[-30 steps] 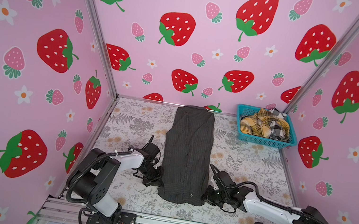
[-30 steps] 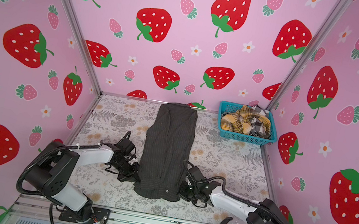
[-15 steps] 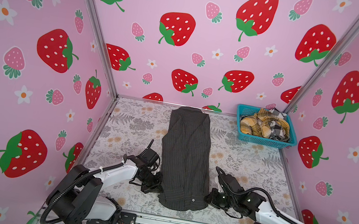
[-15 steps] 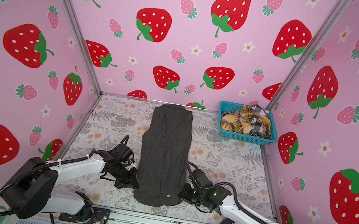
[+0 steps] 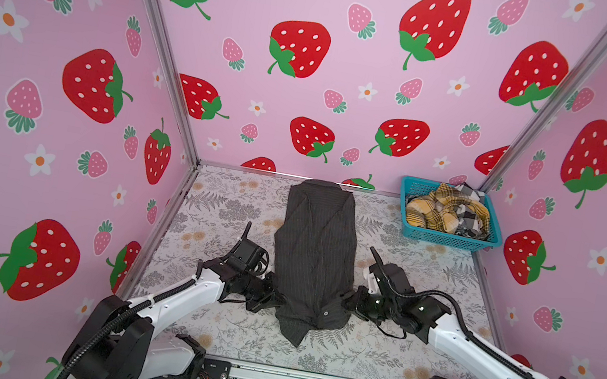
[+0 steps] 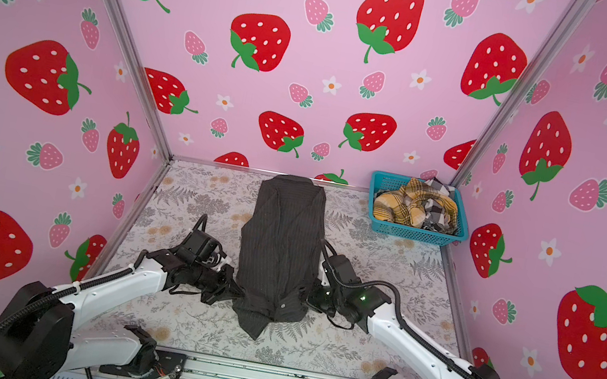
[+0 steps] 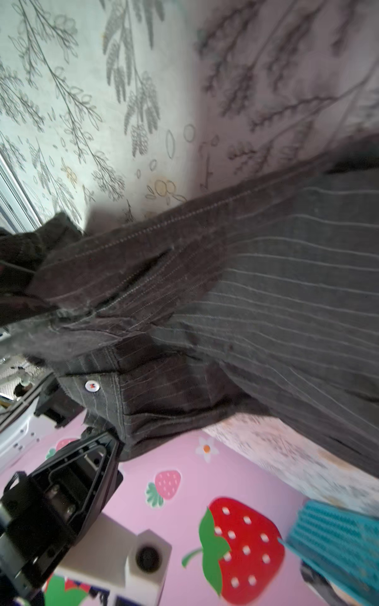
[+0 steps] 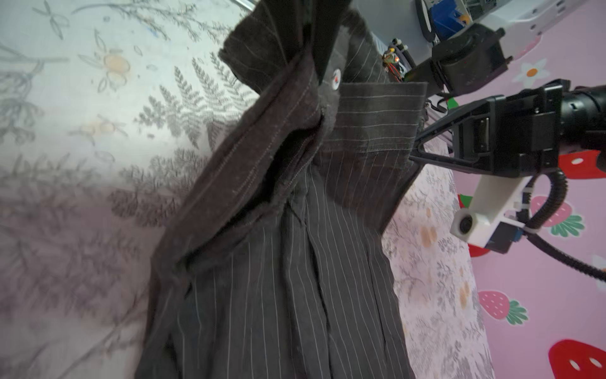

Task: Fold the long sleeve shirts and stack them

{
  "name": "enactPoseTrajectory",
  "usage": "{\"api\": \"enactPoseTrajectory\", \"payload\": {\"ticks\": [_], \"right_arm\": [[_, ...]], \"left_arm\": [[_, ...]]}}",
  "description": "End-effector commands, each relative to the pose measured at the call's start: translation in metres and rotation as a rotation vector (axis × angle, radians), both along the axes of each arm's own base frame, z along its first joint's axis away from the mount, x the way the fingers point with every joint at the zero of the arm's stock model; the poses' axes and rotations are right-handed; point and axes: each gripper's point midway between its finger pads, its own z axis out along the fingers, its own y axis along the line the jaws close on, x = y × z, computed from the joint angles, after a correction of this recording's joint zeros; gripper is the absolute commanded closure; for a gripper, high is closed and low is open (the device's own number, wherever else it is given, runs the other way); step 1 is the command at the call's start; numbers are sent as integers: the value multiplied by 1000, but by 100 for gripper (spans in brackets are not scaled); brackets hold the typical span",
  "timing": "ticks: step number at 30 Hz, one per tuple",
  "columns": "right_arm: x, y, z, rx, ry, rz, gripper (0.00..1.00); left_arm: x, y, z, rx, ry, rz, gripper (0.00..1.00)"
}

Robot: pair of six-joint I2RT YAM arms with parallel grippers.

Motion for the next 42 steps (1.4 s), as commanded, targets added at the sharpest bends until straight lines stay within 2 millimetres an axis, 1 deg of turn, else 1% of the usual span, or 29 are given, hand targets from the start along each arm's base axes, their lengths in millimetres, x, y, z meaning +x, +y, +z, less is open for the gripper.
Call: {"api": "enactPoseTrajectory", "payload": {"ticks": [1, 4, 5, 7, 9, 10, 11, 13, 14, 15, 16, 17, 19, 20, 21, 22, 24, 25, 26, 27, 28, 29, 30, 32, 33, 35, 38, 40, 42], "right_arm": [[45, 12, 16, 53, -63, 43, 100], [95, 23, 13, 58, -64, 64, 100], [115, 22, 9, 48, -66, 50, 100], [158, 26, 13, 64, -95, 31, 100], [201, 32, 13, 83, -114, 17, 100], [219, 33, 8, 74, -112, 8, 95], [237, 32, -4, 48, -89, 2, 79], [271, 29, -21, 5, -80, -16, 41], [282, 26, -30, -11, -63, -19, 33], [293, 27, -29, -6, -72, -9, 33], [298, 27, -29, -12, -77, -7, 31], [302, 27, -25, -25, -93, 3, 27], [305, 24, -11, -47, -135, 20, 20], [304, 20, -4, -66, -158, 26, 18], [302, 16, 4, -94, -185, 36, 17], [298, 12, 10, -115, -201, 45, 17], [279, 11, 22, -129, -238, 69, 22], [268, 14, 23, -128, -248, 84, 25], [253, 18, 25, -123, -261, 101, 28], [237, 25, 25, -117, -272, 132, 30], [224, 34, 27, -116, -296, 172, 30], [209, 48, 28, -128, -334, 225, 25], [196, 62, 29, -151, -381, 288, 20], [176, 93, 29, -188, -460, 433, 16], [173, 103, 22, -272, -505, 479, 14], [179, 114, 10, -429, -571, 537, 10], [188, 131, -1, -556, -642, 593, 7], [197, 134, -7, -645, -681, 584, 5], [205, 136, -11, -699, -690, 575, 5]], "left_arm": [[58, -4, 28, -69, -82, 69, 100], [110, -1, 24, -70, -94, 106, 100], [129, 0, 20, -75, -81, 120, 100], [169, -1, 19, -94, -95, 137, 100], [210, 3, 10, -83, -87, 162, 100], [229, 5, 10, -88, -96, 169, 99], [247, 14, 3, -66, -79, 192, 85], [285, 27, 4, -108, -113, 273, 73], [300, 37, 4, -119, -114, 315, 68], [313, 44, 9, -137, -127, 336, 66], [322, 48, 18, -142, -144, 342, 64], [326, 53, 26, -132, -160, 343, 60], [324, 61, 37, -82, -177, 337, 56], [318, 64, 42, -58, -182, 330, 55], [310, 65, 45, -35, -183, 325, 49], [303, 69, 49, -13, -190, 328, 48], [275, 69, 55, 33, -206, 324, 51], [261, 65, 58, 44, -213, 307, 54], [245, 59, 56, 61, -206, 279, 55], [230, 53, 52, 65, -194, 245, 56], [219, 50, 48, 69, -186, 218, 57], [210, 52, 41, 91, -177, 198, 57], [204, 58, 35, 121, -169, 195, 55], [202, 66, 29, 131, -159, 206, 54], [204, 68, 29, 124, -156, 209, 55], [206, 69, 27, 129, -146, 210, 56], [207, 73, 15, 135, -107, 237, 58], [207, 74, 7, 117, -83, 262, 62], [208, 74, 2, 101, -76, 276, 64]]}}
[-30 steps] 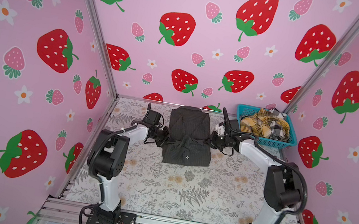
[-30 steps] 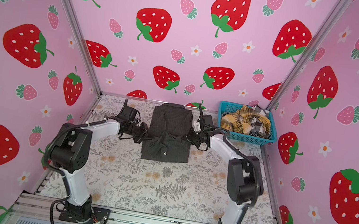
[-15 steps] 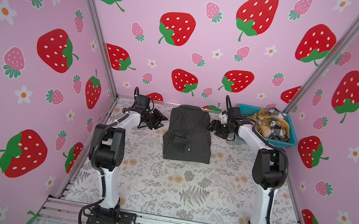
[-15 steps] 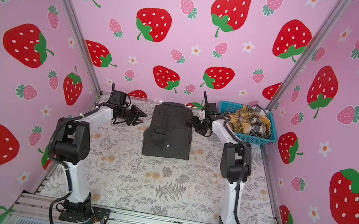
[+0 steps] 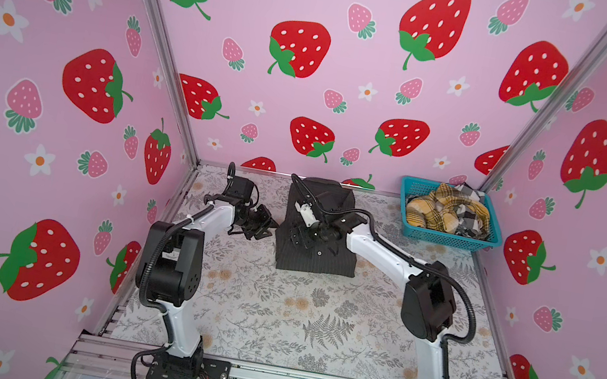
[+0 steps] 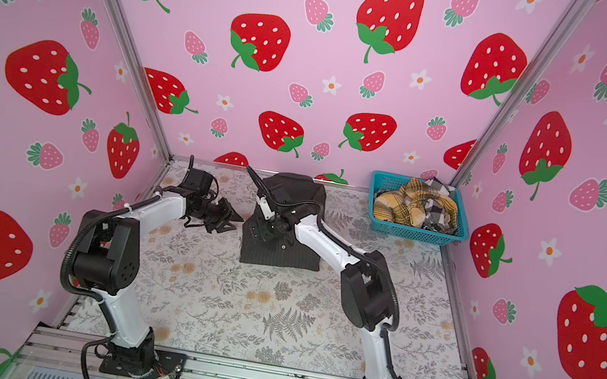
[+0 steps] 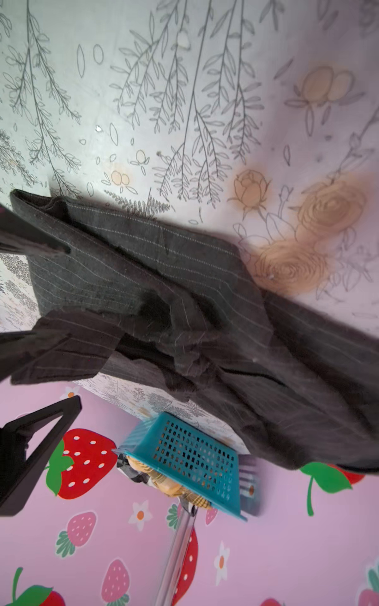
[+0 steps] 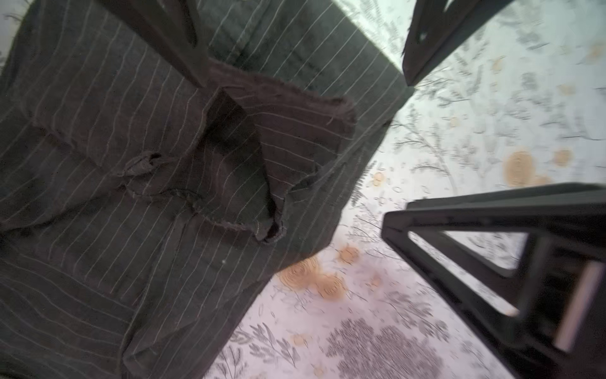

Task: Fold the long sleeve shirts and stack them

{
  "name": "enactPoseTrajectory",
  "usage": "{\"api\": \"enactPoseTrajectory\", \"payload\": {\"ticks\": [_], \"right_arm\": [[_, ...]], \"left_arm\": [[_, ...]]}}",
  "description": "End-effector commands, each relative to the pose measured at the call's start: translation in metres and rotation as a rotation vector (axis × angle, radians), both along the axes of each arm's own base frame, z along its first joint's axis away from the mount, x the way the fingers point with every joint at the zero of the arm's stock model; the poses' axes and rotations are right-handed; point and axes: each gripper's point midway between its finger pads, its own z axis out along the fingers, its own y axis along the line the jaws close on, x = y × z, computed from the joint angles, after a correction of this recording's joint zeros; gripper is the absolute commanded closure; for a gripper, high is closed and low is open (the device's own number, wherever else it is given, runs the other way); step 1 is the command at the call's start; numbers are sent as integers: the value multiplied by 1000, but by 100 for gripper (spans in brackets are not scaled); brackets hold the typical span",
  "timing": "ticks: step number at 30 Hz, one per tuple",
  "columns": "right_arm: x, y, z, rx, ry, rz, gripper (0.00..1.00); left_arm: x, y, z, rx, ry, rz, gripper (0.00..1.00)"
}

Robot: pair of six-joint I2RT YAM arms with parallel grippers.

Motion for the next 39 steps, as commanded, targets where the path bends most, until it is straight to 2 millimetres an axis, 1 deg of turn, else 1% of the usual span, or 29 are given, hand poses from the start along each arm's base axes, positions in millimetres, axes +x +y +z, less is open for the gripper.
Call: {"api": "enactPoseTrajectory", "payload": {"ticks": [1, 4, 5, 6, 7, 8, 9, 10, 11, 14, 15, 18, 19, 20, 21, 22, 23, 24, 25, 26, 27, 30, 32, 34, 37, 39], "right_arm": [[33, -28, -6, -196, -139, -53, 5], [36, -27, -10, -212, -164, -41, 5], [38, -27, -12, -212, -171, -37, 8], [41, -25, -14, -206, -172, -30, 14], [46, -23, -14, -189, -177, -30, 25], [53, -22, -14, -175, -179, -39, 46], [61, -23, -14, -161, -176, -55, 61], [71, -25, -11, -143, -177, -85, 73], [84, -28, -8, -120, -177, -118, 81], [111, -30, 2, -22, -141, -167, 97], [117, -30, 4, 5, -128, -173, 100], [131, -35, -5, 57, -60, -207, 99], [134, -40, -12, 52, -36, -233, 99], [138, -48, -19, 35, -17, -269, 98], [139, -55, -23, 24, 4, -295, 93], [138, -61, -26, 20, 30, -322, 83], [135, -67, -25, 18, 46, -345, 70], [131, -71, -24, 16, 57, -351, 54], [125, -74, -17, 18, 55, -358, 40], [117, -79, -11, 18, 55, -369, 33], [109, -84, -10, 19, 64, -378, 30], [77, -101, -8, 39, 119, -409, 29], [58, -107, -12, 65, 155, -412, 33], [44, -110, -15, 96, 182, -409, 36], [36, -116, -21, 86, 196, -418, 43], [36, -119, -23, 74, 197, -425, 46]], "left_arm": [[0, -1, -6, -26, 18, 19, 65], [0, -6, -9, -44, 26, 3, 68], [0, -7, -10, -49, 24, -2, 68], [1, -8, -12, -52, 22, -5, 68], [1, -8, -14, -54, 27, -7, 68], [2, -9, -17, -59, 27, -10, 68], [4, -11, -18, -66, 26, -14, 68], [6, -12, -20, -67, 29, -17, 68], [9, -14, -21, -65, 26, -22, 68], [19, -19, -25, -61, 31, -41, 70], [22, -22, -25, -66, 28, -48, 70], [33, -30, -25, -60, 16, -68, 71], [37, -31, -26, -54, 13, -75, 70], [41, -33, -26, -50, 8, -81, 67], [45, -35, -26, -49, 3, -88, 64], [49, -36, -26, -44, -2, -93, 62], [53, -35, -26, -36, -7, -99, 59], [57, -36, -26, -32, -15, -107, 57], [61, -37, -25, -30, -25, -116, 56], [66, -39, -23, -36, -38, -129, 56], [69, -40, -21, -39, -43, -136, 56], [75, -45, -19, -31, -62, -164, 56], [77, -44, -25, -10, -54, -179, 56], [80, -45, -31, -4, -51, -190, 54], [88, -50, -38, -13, -61, -203, 53], [93, -55, -40, -14, -68, -215, 54]]}}
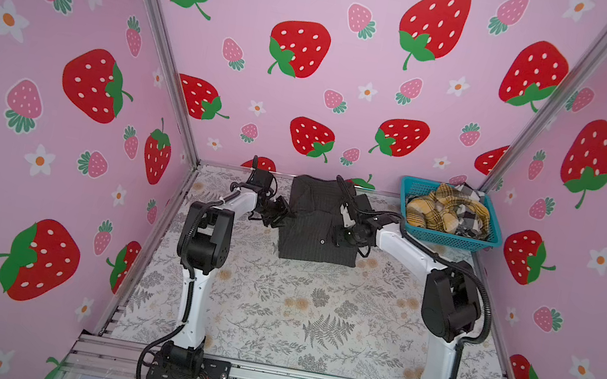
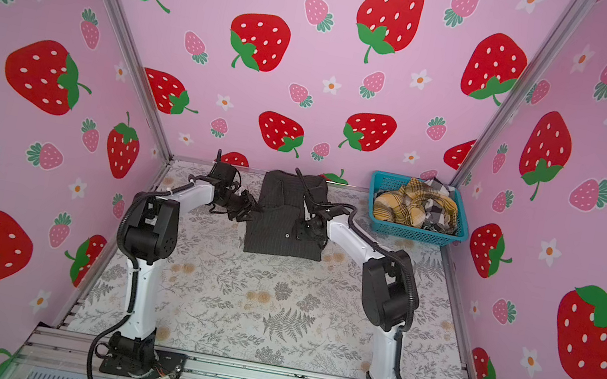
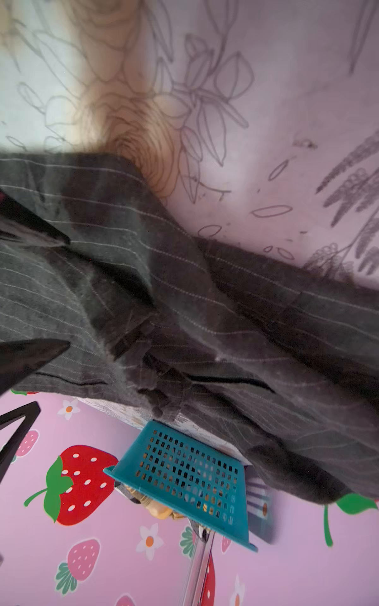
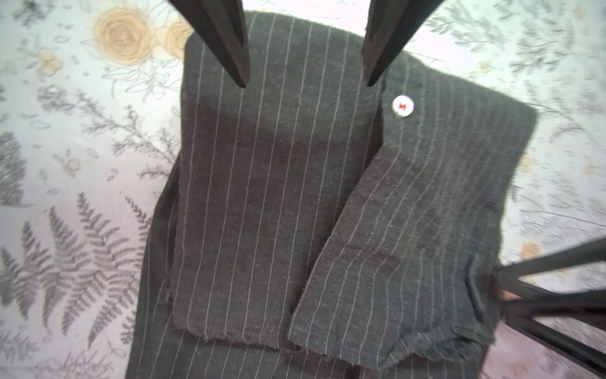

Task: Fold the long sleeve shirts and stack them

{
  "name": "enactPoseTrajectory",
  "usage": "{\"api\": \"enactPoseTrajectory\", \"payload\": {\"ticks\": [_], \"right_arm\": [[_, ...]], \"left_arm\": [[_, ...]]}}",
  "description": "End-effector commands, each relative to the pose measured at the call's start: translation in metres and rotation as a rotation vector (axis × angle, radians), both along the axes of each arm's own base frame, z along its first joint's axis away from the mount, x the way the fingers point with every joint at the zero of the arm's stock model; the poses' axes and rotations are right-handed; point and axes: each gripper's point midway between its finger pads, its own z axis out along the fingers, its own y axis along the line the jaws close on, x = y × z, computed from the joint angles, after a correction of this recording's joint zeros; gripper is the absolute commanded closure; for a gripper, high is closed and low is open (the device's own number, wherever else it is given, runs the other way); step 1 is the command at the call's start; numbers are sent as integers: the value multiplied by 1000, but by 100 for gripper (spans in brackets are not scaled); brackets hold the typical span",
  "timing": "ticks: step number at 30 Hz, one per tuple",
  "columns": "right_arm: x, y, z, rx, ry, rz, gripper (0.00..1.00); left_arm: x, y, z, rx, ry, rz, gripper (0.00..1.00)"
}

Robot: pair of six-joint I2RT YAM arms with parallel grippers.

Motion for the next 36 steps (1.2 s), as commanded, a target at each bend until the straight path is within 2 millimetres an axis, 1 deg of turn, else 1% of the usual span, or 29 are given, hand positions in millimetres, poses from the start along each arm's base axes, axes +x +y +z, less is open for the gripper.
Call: {"api": "enactPoseTrajectory", "payload": {"ticks": [1, 4, 7, 8, 10, 12, 13, 14, 16, 18, 19, 20, 21, 23, 24, 26, 28, 32, 36], "right_arm": [[1, -3, -5, 19, 13, -33, 47], [7, -10, -5, 15, 20, -64, 47], [14, -20, -9, 0, 27, -108, 47], [16, -24, -12, -5, 37, -124, 47], [18, -25, -17, 1, 48, -129, 48], [19, -23, -21, 2, 57, -124, 53], [19, -22, -24, -1, 66, -122, 55], [19, -22, -26, -8, 75, -121, 57], [19, -23, -25, -14, 75, -124, 61], [20, -25, -18, -14, 58, -128, 61], [22, -26, -15, -12, 47, -131, 61], [23, -27, -11, -11, 39, -136, 61], [23, -27, -9, -9, 33, -134, 61], [26, -24, -4, 6, 23, -128, 62], [27, -22, -2, 16, 19, -121, 62], [27, -14, -2, 42, 24, -103, 62], [28, -11, -7, 40, 36, -99, 63], [27, -7, -14, 47, 52, -92, 64], [26, -5, -15, 49, 56, -86, 62]], "left_arm": [[6, -11, 2, -1, -15, -45, 54], [15, -18, -1, -14, -23, -53, 56], [24, -26, -4, -41, -32, -61, 62], [26, -29, -2, -51, -39, -65, 64], [29, -33, 1, -57, -50, -69, 67], [32, -36, 5, -56, -73, -72, 70], [33, -38, 6, -59, -79, -76, 75], [35, -39, 5, -59, -82, -79, 84], [37, -39, 6, -60, -79, -79, 100], [37, -39, 13, -63, -94, -79, 100], [36, -38, 20, -57, -110, -76, 100], [36, -35, 30, -51, -138, -67, 100], [36, -31, 38, -41, -159, -52, 100], [37, -17, 52, -10, -201, 2, 100], [38, -10, 54, 6, -214, 28, 100], [38, 1, 48, 41, -205, 59, 100], [38, 8, 32, 50, -166, 77, 100], [39, 11, 4, 65, -123, 85, 100], [42, 12, -14, 85, -100, 78, 100]]}}
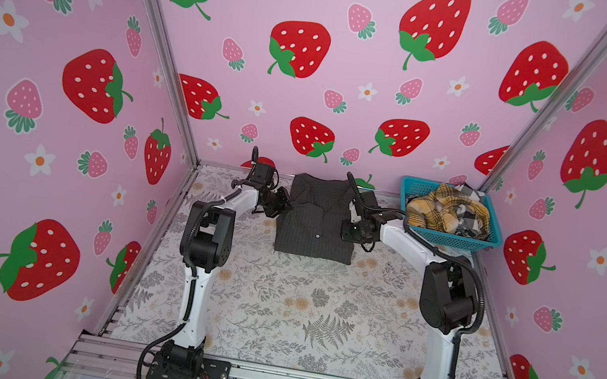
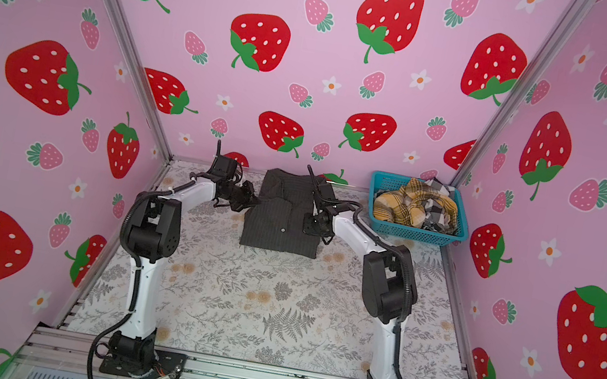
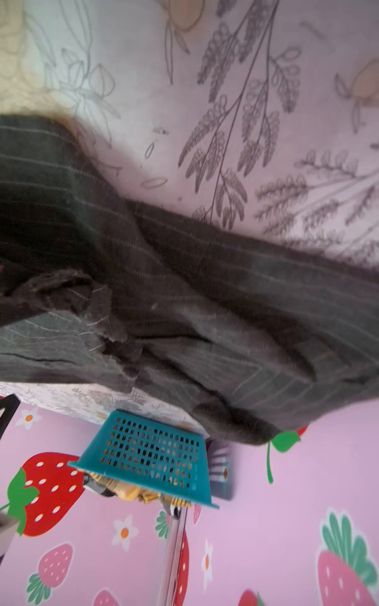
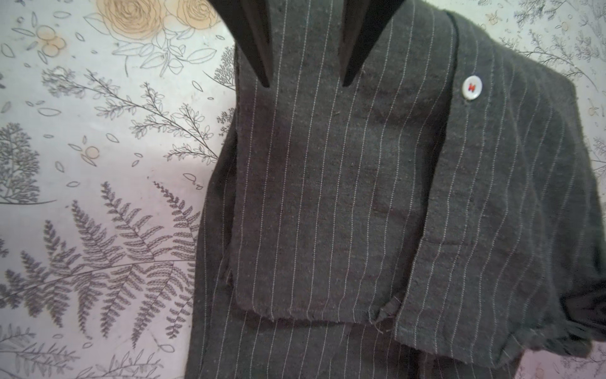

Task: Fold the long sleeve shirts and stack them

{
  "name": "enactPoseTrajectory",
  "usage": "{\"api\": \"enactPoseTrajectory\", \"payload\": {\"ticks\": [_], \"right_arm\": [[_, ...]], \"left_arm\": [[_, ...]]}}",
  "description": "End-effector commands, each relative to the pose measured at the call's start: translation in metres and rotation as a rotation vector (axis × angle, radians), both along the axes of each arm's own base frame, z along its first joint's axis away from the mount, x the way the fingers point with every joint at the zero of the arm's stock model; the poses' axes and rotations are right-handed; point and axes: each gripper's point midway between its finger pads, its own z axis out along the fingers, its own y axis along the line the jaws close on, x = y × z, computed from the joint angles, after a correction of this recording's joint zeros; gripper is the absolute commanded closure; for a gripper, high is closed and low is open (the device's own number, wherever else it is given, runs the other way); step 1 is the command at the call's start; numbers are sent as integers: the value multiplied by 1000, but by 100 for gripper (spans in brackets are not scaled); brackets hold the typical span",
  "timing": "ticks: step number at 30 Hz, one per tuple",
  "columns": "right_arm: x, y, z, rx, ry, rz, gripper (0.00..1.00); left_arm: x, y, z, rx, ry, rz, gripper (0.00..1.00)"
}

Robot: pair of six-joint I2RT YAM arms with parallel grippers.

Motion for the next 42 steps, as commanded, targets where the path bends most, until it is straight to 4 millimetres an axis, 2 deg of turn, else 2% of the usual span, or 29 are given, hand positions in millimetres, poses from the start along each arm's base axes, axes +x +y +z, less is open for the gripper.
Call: {"api": "enactPoseTrajectory", "payload": {"ticks": [1, 2, 5, 6, 10, 12, 13, 15, 18, 20, 22, 25, 27, 28, 29, 32, 33, 35, 38, 42], "right_arm": [[-2, 5, -5, 1, 18, 13, 61], [-2, 6, -4, 6, 21, 17, 60], [-6, 11, -8, 17, 34, 34, 57], [-7, 12, -13, 18, 48, 36, 57], [-10, 17, -35, 32, 90, 46, 59], [-8, 20, -43, 35, 93, 47, 61], [-8, 20, -51, 31, 107, 45, 62], [-9, 22, -65, 17, 136, 53, 63], [-10, 23, -71, 6, 158, 56, 65], [-8, 25, -55, 37, 125, 48, 62], [-6, 29, -35, 71, 89, 43, 57], [-5, 30, -18, 72, 58, 34, 52], [-5, 28, -24, 60, 67, 33, 52], [-8, 30, -33, 54, 83, 53, 51], [-13, 31, -45, 37, 106, 68, 50], [-31, 26, -76, -14, 184, 84, 53], [-36, 25, -79, -15, 189, 84, 53], [-54, 23, -80, -11, 200, 90, 53], [-88, 21, -78, 0, 228, 110, 53], [-136, 7, -69, -23, 252, 115, 54]], "left_arm": [[3, -1, -22, 21, 45, -9, 100], [3, -5, -25, 4, 61, -27, 99], [2, -7, -20, 0, 60, -40, 72], [2, -6, -13, 7, 49, -39, 68], [1, 15, 38, 89, -29, 8, 59], [-11, 25, 64, 152, -49, 31, 52], [-21, 25, 72, 168, -49, 38, 51], [-42, 12, 80, 159, -44, 22, 55], [-76, -34, 69, 99, -7, -79, 67], [-94, -69, 52, 49, 31, -153, 75], [-100, -92, 36, 4, 58, -187, 81], [-89, -111, 17, -42, 69, -213, 88], [-83, -111, -3, -24, 110, -217, 93], [-81, -110, -12, -20, 128, -217, 99], [-82, -106, -23, -3, 159, -208, 100], [-96, -94, -47, 29, 222, -184, 100], [-103, -90, -54, 42, 243, -178, 100], [-123, -85, -68, 45, 294, -175, 100], [-156, -83, -77, 38, 325, -175, 100], [-218, -88, -79, -27, 371, -189, 100]]}}
